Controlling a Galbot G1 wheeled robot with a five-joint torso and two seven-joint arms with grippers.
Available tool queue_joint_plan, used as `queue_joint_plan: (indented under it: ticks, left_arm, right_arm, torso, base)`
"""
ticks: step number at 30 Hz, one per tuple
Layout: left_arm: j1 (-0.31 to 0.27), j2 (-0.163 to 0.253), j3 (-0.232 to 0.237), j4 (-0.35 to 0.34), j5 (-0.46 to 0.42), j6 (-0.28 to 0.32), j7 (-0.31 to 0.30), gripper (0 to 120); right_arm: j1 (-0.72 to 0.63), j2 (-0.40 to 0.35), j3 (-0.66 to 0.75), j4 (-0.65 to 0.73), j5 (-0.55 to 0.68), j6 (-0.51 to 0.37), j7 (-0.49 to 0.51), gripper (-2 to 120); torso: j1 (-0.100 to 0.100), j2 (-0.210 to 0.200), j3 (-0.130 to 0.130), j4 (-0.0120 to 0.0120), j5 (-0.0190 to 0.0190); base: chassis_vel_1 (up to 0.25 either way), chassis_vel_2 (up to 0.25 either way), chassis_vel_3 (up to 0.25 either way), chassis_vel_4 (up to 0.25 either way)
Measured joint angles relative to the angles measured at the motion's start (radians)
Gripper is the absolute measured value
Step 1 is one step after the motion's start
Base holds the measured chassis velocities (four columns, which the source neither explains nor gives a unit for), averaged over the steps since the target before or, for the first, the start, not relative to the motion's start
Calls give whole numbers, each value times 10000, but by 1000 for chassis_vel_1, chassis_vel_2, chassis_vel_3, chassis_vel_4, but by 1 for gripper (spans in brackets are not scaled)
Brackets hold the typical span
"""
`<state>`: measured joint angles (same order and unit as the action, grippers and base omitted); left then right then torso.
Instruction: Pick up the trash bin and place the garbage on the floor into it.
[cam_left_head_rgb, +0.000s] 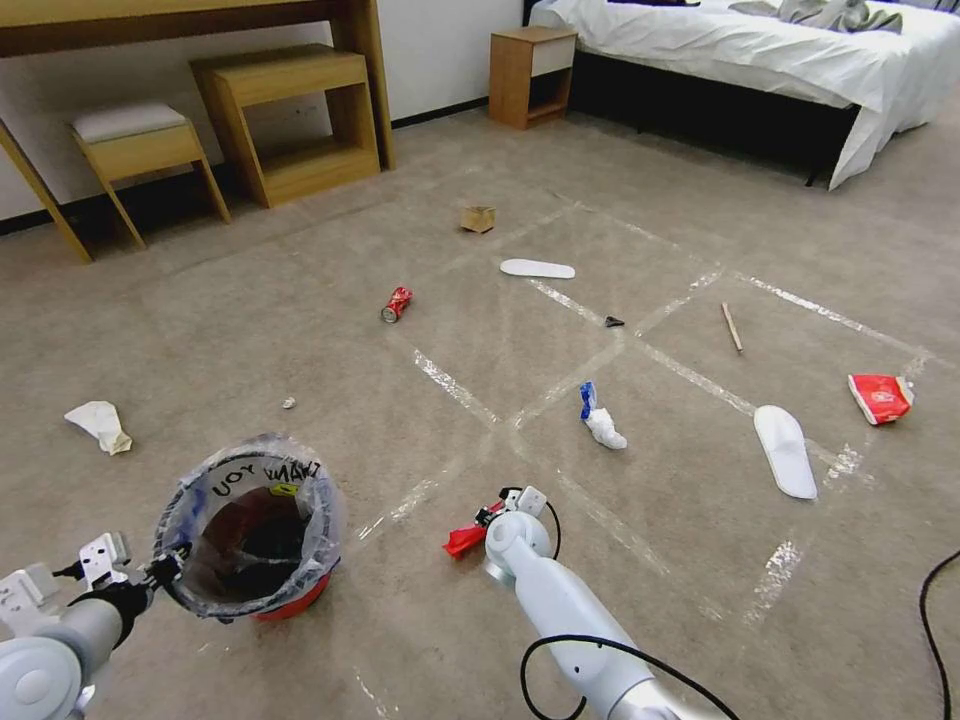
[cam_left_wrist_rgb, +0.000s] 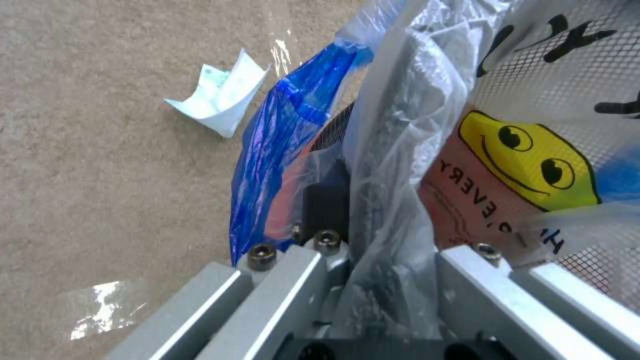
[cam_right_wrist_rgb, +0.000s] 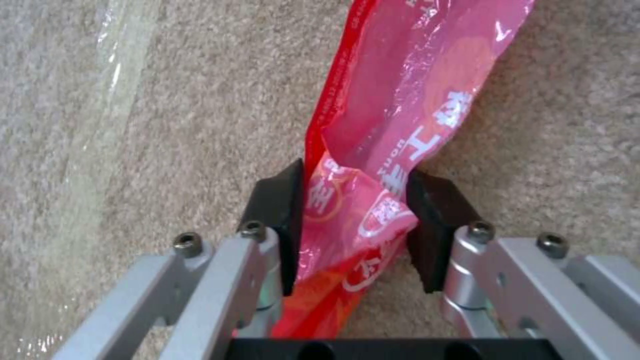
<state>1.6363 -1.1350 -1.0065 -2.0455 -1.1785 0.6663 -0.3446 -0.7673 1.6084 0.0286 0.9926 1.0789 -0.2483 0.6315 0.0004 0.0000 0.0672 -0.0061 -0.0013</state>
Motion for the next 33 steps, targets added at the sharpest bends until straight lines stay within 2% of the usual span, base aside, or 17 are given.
queue_joint_plan:
  ticks: [3,6,8,11,13,22,25,28,29,32,33]
  left_arm:
    - [32,-6,-7,-2,27,-9,27,0]
    - [46,-46,-4,30,135,-43,105,0]
    - [39,-53,4,48,151,-45,108,0]
    - [-3,-73,36,93,182,-50,116,0]
    - [-31,-89,62,115,202,-54,119,0]
    - [-73,-195,130,153,309,-65,141,0]
    - [-83,-181,129,167,318,-70,141,0]
    - [-167,-122,106,160,219,-60,89,0]
    - [-167,-122,106,160,219,-60,89,0]
    - [-255,-41,83,87,44,-39,-6,0]
    - [-255,-41,83,87,44,-39,-6,0]
  right_arm:
    - [-8,0,-43,-13,-67,32,-52,32]
    - [-153,0,-156,163,-127,65,-119,19]
    - [-194,-1,-172,227,-130,65,-132,16]
    - [-320,-1,-247,420,-143,53,-197,3]
    - [-361,-2,-257,497,-143,34,-233,0]
    - [-422,-4,-315,410,-223,22,-487,0]
    - [-639,-10,-314,832,-190,22,-569,0]
    - [-1012,-711,-288,1986,40,212,-881,0]
    - [-1012,-711,-288,1986,40,212,-881,0]
    - [-1273,-1696,-133,3258,260,559,-1368,0]
    - [-1273,-1696,-133,3258,260,559,-1368,0]
  torso:
    - [0,0,0,0,0]
    - [0,0,0,0,1]
    - [0,0,0,0,0]
    - [0,0,0,0,0]
    - [0,0,0,0,0]
    - [0,0,0,-1,0]
    - [0,0,0,0,0]
    - [0,0,0,2,0]
    - [0,0,0,2,0]
    - [0,0,0,-8,0]
    - [0,0,0,-8,0]
  base:
    - [0,0,0,0]
    - [0,0,0,0]
    - [0,0,0,0]
    - [0,0,0,0]
    - [0,0,0,0]
    - [0,0,0,0]
    - [0,0,0,0]
    - [0,0,0,0]
    - [0,0,0,0]
    - [0,0,0,0]
    - [0,0,0,0]
